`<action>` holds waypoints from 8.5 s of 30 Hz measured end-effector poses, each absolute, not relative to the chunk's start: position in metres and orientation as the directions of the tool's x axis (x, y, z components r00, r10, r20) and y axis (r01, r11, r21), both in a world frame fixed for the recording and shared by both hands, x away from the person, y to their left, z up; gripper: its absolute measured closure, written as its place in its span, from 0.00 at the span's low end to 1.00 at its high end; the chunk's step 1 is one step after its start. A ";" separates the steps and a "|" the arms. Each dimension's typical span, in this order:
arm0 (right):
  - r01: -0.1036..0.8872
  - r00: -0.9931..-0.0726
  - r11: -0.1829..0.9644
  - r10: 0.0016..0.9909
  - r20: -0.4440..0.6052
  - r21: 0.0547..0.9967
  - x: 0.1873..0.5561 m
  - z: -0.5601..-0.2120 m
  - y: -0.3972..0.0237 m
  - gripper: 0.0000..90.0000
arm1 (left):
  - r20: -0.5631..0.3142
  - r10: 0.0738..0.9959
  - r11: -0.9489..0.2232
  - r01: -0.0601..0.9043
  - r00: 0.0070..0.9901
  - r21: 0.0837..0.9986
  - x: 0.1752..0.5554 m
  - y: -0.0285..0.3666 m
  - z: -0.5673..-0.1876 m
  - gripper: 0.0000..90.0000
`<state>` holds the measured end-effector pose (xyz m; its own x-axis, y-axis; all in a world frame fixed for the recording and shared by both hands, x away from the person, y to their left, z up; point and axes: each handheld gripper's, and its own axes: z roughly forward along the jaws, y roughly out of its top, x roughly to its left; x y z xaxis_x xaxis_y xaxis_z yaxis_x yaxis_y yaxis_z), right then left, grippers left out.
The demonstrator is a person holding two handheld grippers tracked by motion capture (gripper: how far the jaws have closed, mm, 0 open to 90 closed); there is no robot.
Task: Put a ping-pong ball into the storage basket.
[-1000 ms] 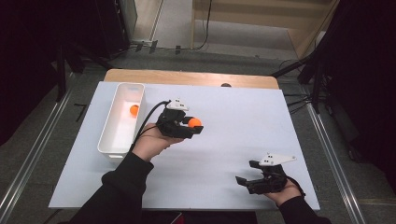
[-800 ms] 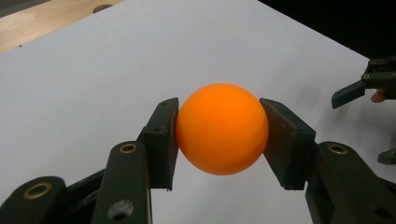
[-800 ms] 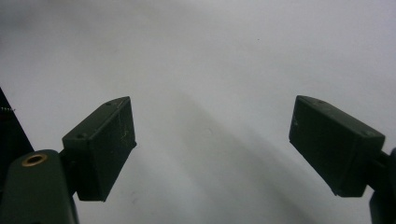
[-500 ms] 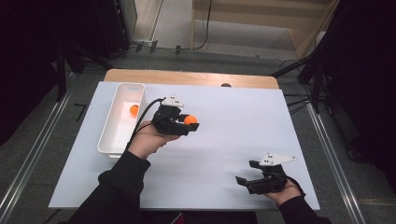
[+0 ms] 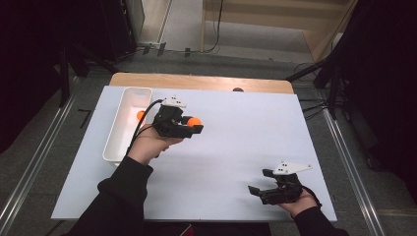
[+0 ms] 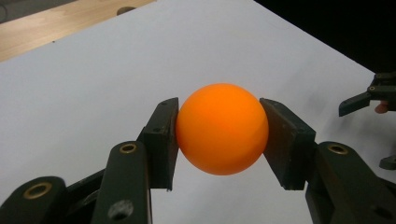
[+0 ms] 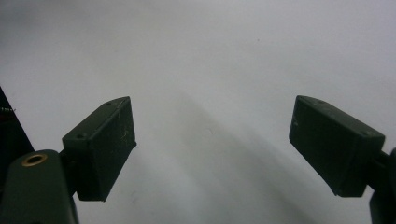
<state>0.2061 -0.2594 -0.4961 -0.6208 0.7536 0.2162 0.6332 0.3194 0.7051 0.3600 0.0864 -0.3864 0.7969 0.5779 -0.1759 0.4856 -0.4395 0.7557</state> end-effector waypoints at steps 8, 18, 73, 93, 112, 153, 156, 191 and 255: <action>0.633 -0.621 0.320 0.754 0.215 0.705 0.206 -0.496 -0.259 0.14 | -0.166 0.592 -0.442 0.490 0.789 0.751 0.362 0.092 -0.384 0.56; 0.631 -0.622 0.321 0.753 0.214 0.706 0.206 -0.496 -0.259 0.14 | -0.157 0.618 -0.430 0.499 0.770 0.752 0.367 0.104 -0.380 0.56; 0.630 -0.625 0.326 0.752 0.210 0.705 0.206 -0.497 -0.259 0.14 | -0.124 0.743 -0.359 0.548 0.658 0.756 0.378 0.157 -0.372 0.56; 0.629 -0.625 0.327 0.752 0.209 0.705 0.207 -0.497 -0.259 0.14 | -0.101 0.796 -0.325 0.561 0.597 0.761 0.380 0.175 -0.372 0.56; 0.630 -0.625 0.328 0.753 0.208 0.704 0.206 -0.496 -0.259 0.14 | -0.091 0.846 -0.273 0.574 0.525 0.772 0.380 0.198 -0.372 0.56; 0.629 -0.624 0.329 0.755 0.204 0.704 0.206 -0.496 -0.259 0.14 | -0.086 0.913 -0.180 0.585 0.398 0.791 0.377 0.223 -0.388 0.56; 0.627 -0.625 0.331 0.754 0.203 0.705 0.206 -0.497 -0.259 0.14 | -0.077 0.920 -0.182 0.591 0.385 0.786 0.377 0.223 -0.391 0.56; 0.629 -0.626 0.333 0.752 0.204 0.702 0.206 -0.497 -0.258 0.14 | -0.081 0.942 -0.162 0.654 0.325 0.739 0.385 0.226 -0.414 0.55; 0.625 -0.627 0.334 0.753 0.199 0.705 0.205 -0.496 -0.259 0.14 | -0.210 0.796 -0.231 0.606 0.567 0.761 0.353 0.215 -0.376 0.28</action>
